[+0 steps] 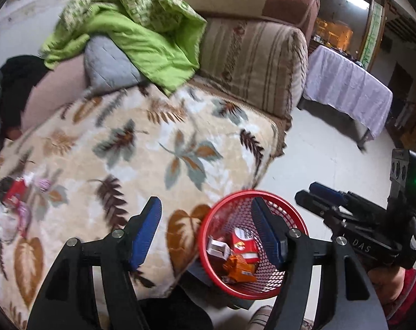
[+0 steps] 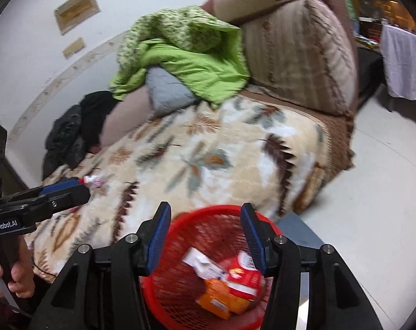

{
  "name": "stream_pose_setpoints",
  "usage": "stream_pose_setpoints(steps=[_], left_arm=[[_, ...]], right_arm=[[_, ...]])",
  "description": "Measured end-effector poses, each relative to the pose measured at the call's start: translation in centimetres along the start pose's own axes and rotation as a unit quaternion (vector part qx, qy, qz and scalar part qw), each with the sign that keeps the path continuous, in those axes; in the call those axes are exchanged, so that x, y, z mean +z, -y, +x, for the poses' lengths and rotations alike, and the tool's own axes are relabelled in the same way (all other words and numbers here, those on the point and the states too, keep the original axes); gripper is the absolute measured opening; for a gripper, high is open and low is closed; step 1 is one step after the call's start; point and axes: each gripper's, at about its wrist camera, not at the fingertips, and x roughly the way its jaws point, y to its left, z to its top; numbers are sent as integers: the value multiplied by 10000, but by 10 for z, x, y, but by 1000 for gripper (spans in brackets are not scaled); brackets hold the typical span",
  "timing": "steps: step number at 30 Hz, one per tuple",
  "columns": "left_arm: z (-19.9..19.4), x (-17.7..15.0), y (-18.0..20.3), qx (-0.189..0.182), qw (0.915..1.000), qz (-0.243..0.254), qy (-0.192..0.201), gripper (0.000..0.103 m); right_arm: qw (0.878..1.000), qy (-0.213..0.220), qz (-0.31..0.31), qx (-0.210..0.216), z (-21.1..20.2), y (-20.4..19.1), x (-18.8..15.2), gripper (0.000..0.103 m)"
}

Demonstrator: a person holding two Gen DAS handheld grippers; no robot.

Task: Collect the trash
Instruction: 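Carry both items to the red wastebasket and release them inside, then move both tools back over the trash on the bed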

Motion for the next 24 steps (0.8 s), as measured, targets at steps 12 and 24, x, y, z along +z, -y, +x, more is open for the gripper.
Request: stream_pose_setpoints(steps=[12,24], left_arm=[[-42,-2,-24,433,9979,-263,406,67],[-74,-36,-81,761,9934,-656,546,67]], right_arm=[[9973,46,-350,651,-6,-48,-15,56],[9948,-93,-758,678,4,-97,-14,56]])
